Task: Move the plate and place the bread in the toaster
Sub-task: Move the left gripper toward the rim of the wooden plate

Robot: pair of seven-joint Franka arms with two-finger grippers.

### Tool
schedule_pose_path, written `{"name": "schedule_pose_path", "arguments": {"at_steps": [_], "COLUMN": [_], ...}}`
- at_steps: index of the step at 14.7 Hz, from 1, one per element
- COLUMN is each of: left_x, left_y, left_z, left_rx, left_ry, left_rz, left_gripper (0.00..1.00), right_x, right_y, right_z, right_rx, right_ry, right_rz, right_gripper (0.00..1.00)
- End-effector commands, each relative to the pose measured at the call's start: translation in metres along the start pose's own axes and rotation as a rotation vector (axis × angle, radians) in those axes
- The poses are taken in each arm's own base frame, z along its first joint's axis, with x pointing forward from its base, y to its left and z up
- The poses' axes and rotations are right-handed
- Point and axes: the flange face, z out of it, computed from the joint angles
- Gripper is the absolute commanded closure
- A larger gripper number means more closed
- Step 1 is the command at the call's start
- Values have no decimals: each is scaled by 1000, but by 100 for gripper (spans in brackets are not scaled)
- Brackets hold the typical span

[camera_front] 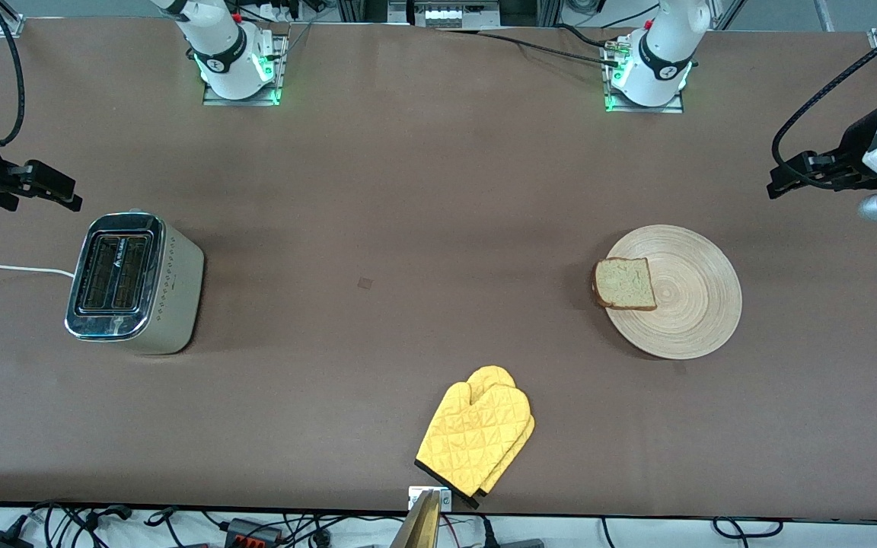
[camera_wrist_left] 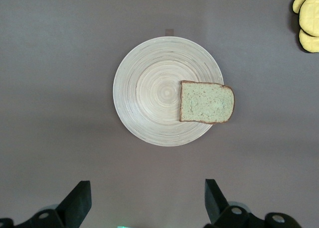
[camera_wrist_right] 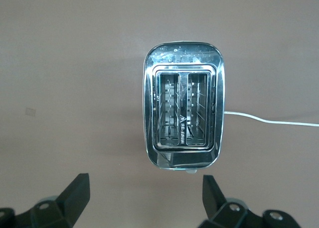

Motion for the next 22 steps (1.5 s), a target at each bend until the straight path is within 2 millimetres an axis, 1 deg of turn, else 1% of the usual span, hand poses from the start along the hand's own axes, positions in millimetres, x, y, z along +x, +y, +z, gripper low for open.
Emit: {"name": "schedule_pose_path", "arguments": {"at_steps": [1, 10, 12, 13, 14, 15, 16, 17, 18, 19, 21, 22], "left_x": [-3, -1, 3, 3, 6, 18, 22, 25, 27, 31, 37, 42], "left_y": [-1, -1, 0, -3, -12, -14, -20, -35, -44, -50, -76, -91], "left_z": [-7, -5, -1, 1, 5, 26, 30, 33, 36, 43, 61, 74], "left_rx": [-22, -23, -38, -43, -45, -46, -54, -96, -123, -133, -152, -167], "left_ry": [-4, -2, -12, -16, -25, -67, -76, -84, -89, -101, -136, -161], "left_rz": [-7, -3, 1, -5, -23, -25, -31, -46, -35, -8, 59, 88], "left_gripper": [0, 0, 0, 0, 0, 0, 0, 0, 0, 0, 0, 0], "right_x": [-12, -9, -9, -9, -9, -9, -9, -9, -9, -9, -9, -9], "right_y": [-2, -2, -2, -2, -4, -4, -5, -5, -5, -6, -6, -6], "right_z": [-6, -6, -6, -6, -6, -6, -6, -6, -5, -5, -5, -5], "right_rx": [-13, -14, -14, -14, -14, -14, -13, -10, -6, -6, -5, -5], "right_ry": [2, 19, 19, 19, 19, 19, 19, 19, 18, 18, 18, 18], "right_rz": [-3, -5, -5, -5, -10, -8, -9, -8, -7, -9, -9, -9], "right_gripper": [0, 0, 0, 0, 0, 0, 0, 0, 0, 0, 0, 0]}}
